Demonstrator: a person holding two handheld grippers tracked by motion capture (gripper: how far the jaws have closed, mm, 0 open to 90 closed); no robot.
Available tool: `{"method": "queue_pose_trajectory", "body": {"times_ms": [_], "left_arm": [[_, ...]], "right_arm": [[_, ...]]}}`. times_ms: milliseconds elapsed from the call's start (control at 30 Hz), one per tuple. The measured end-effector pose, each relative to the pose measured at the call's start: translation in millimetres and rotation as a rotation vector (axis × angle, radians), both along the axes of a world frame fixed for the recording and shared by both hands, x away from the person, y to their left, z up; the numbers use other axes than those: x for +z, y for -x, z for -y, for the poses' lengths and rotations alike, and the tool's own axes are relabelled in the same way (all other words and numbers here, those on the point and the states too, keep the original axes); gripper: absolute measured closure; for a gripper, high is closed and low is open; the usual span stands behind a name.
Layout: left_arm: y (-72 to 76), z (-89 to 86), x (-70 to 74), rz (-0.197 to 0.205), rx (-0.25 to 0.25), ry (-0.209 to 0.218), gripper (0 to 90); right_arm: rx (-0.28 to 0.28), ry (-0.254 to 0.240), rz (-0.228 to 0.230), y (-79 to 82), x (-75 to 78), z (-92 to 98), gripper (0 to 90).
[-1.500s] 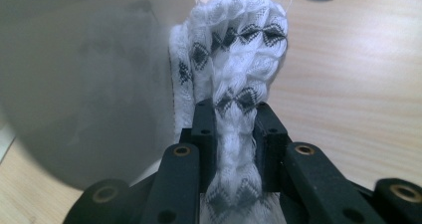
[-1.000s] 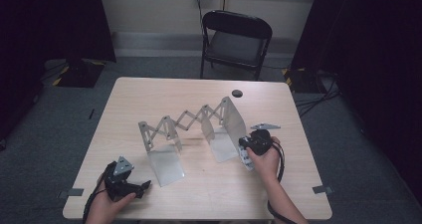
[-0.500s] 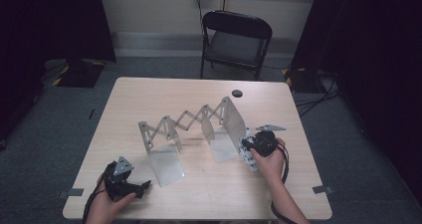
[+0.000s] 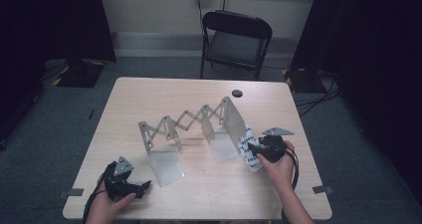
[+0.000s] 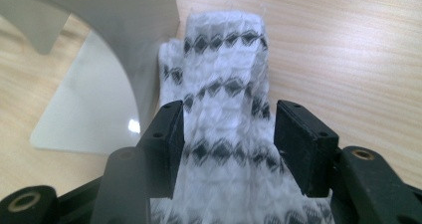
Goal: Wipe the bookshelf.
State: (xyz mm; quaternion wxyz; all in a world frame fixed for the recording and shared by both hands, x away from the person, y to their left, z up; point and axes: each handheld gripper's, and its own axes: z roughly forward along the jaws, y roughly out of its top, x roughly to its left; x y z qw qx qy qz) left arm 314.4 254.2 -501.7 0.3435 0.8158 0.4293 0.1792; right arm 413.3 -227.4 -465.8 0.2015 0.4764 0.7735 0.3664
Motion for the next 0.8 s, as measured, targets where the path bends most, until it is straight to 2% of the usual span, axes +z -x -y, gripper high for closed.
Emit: {"method": "queue_pose_trajectory", "body": {"times_ms": [167,200,233,333,400,433,567,600,633,800], "left_arm": [[0.1,0.1,0.0,0.0,-0.001,0.001,0.2],[0.1,0.1,0.0,0.0,-0.001,0.001,0.2],[0.1,0.1,0.0,0.0,-0.001,0.001,0.2],[0.0,0.0,0.0,-0.001,-0.002,0.001,0.1],[-0.1,0.0,-0.1,-0.001,-0.004,0.001,0.0],[-0.1,0.0,-0.1,-0.001,-0.004,0.001,0.0],[-0.2,0.0,-0.1,-0.002,-0.004,0.002,0.0],[-0.2,0.0,-0.1,-0.002,-0.004,0.002,0.0],[-0.2,0.0,-0.1,-0.002,-0.005,0.002,0.0],[-0.3,-0.1,-0.1,-0.003,-0.006,0.002,0.0]], "right_arm": [[0.013,0.06,-0.005,4.9,-7.2,-6.7,49.2],[0.013,0.06,-0.005,4.9,-7.2,-6.7,49.2],[0.011,0.13,-0.01,4.7,-10.9,-10.7,52.2],[0.014,0.132,-0.017,3.5,-15.2,-13.7,53.8],[0.004,0.126,-0.005,2.5,-19.0,-14.9,56.9],[-0.01,0.094,0.0,2.0,-22.1,-13.8,61.7],[-0.03,0.045,0.012,2.1,-26.1,-11.2,72.2],[-0.03,0.045,0.012,2.1,-26.1,-11.2,72.2],[-0.034,0.042,0.008,1.6,-25.6,-11.0,76.5],[-0.055,0.048,-0.006,1.1,-22.1,-12.0,79.1]]}}
